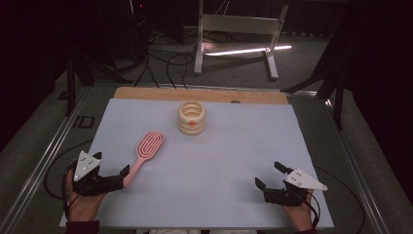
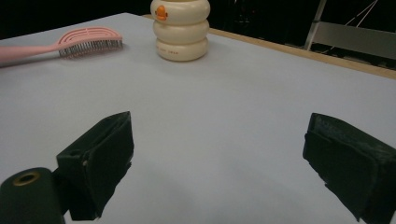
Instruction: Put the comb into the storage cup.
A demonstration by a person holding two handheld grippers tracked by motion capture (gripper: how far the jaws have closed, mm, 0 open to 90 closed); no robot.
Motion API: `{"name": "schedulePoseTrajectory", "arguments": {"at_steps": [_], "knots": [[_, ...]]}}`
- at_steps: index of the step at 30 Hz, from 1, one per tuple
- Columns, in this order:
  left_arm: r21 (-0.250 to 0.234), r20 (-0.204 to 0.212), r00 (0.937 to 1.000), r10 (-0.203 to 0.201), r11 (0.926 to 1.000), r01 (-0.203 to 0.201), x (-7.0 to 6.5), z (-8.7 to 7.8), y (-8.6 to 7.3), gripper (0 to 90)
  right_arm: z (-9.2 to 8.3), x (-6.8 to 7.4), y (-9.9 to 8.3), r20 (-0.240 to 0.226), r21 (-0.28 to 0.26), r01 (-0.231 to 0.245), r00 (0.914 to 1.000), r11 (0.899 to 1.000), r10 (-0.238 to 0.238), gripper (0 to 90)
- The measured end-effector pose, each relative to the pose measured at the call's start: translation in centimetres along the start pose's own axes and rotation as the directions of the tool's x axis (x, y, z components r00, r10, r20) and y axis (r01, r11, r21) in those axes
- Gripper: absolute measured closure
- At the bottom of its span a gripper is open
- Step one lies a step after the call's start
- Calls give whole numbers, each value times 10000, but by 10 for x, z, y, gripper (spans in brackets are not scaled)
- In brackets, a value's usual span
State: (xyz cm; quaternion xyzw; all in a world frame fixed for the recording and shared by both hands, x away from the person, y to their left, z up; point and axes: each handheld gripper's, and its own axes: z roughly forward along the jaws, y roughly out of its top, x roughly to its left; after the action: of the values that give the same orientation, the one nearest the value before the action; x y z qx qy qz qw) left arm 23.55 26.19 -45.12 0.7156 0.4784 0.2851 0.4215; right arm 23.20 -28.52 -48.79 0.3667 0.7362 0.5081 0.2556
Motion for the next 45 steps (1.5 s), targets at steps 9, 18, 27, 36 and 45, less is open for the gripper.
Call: {"name": "schedulePoseTrajectory", "arguments": {"at_steps": [9,18,27,36,45], "knots": [[809,75,9996,262,9964,-267,-5,15,3,2,-2,0,1,141,-113,67,9999,9999,-66,87],[1580,86,9989,456,9863,-464,-9,30,11,2,-1,0,1,136,-115,69,9999,9999,-67,87],[2387,159,9986,510,9696,-533,-8,45,19,3,-1,0,1,130,-60,95,9999,9999,-94,87],[3096,268,9984,498,9492,-556,-10,63,23,2,0,1,0,124,2,47,9999,10000,-47,87],[3651,309,9972,681,9280,-747,-14,79,28,8,0,0,0,124,6,43,9999,10000,-44,87]]}}
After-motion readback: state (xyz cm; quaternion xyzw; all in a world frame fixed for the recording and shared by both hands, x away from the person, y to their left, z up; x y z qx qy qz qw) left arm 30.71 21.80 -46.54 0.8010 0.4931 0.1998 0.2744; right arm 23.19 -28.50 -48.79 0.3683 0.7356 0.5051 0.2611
